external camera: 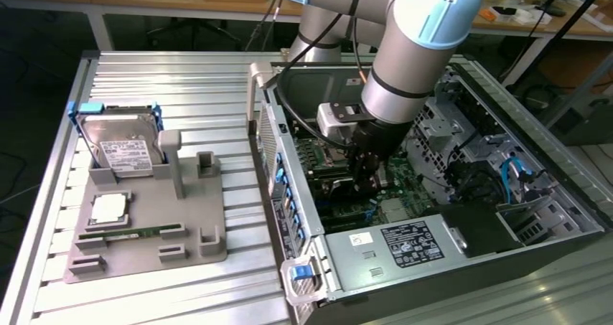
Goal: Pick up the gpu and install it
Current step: 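Insert the gpu into the slot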
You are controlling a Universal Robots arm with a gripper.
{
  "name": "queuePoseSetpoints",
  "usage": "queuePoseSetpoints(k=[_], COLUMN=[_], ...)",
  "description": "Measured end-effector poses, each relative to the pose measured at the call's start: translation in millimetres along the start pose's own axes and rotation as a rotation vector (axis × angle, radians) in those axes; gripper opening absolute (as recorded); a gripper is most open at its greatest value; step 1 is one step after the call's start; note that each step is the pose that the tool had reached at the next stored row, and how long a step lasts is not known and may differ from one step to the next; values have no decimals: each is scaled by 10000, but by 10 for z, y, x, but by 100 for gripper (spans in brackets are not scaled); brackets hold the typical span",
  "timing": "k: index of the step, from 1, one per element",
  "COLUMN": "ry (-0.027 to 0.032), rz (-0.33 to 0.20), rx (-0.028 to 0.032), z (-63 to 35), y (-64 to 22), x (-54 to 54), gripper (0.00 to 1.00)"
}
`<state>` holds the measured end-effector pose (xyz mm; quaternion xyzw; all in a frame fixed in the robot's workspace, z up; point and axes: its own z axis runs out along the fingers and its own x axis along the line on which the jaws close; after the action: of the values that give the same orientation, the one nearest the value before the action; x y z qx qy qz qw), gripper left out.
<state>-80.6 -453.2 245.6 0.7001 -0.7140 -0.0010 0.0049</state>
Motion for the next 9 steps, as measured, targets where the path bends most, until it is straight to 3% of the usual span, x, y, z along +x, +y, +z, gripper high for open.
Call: queuePoseSetpoints(k=[3,4,5,6,7,9], ry=[-33,-15,-2,-3,0,2], rz=[6,3,0,0,0,0], rx=[10,7,1,1,-3,-8], z=[12,7,1,1,-3,-71], y=[1,1,0,0,0,1], x=[-4,-1,0,0,0,1], gripper=[28,34,46,46,53,53])
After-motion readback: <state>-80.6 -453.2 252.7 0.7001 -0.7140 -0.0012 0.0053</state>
